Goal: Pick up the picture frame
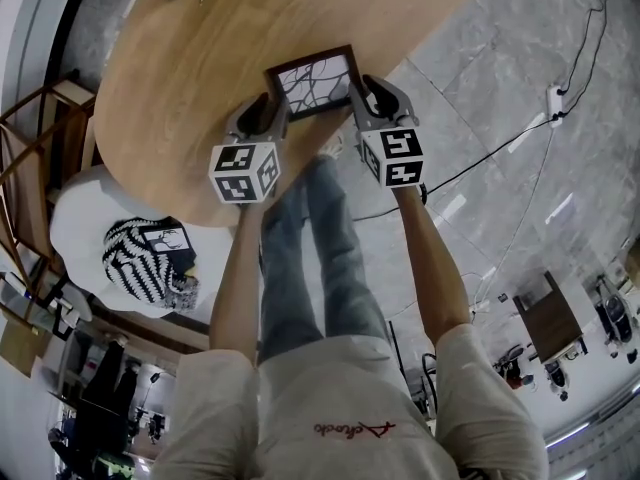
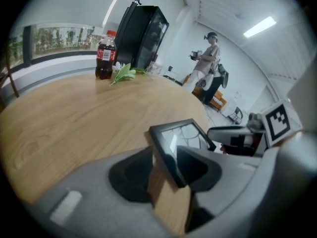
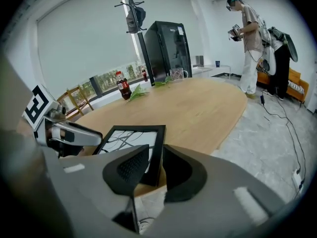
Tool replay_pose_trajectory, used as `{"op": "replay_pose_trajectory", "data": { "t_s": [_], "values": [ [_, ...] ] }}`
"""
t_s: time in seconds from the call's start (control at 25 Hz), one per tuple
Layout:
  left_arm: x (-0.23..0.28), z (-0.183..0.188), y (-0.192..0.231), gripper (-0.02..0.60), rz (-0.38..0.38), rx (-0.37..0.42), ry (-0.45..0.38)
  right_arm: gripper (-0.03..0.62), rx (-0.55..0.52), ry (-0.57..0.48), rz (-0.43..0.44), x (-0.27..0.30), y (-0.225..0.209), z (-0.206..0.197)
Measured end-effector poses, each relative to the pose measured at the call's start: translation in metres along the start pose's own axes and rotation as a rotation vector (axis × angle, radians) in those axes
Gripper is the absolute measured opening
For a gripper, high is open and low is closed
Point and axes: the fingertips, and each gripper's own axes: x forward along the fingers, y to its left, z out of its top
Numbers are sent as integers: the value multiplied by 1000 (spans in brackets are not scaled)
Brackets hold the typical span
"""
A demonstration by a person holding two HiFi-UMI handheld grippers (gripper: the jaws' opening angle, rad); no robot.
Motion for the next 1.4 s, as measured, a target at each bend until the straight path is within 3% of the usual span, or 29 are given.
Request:
{"op": "replay_pose_trajectory", "data": {
  "t_s": [0.28,0.64,0.72,1.4],
  "values": [
    [12,1,1,176,42,-15,0,106,12,28,7,12,-5,-6],
    [16,1,1,137,63,-29,-14,89,21,22,34,18,-5,-7],
    [18,1,-1,104,52,-40,-14,87,28,19,36,18,-5,-7],
    [8,5,0,81,59,-82,-49,75,89,-10,-24,5,3,-8]
  ]
}}
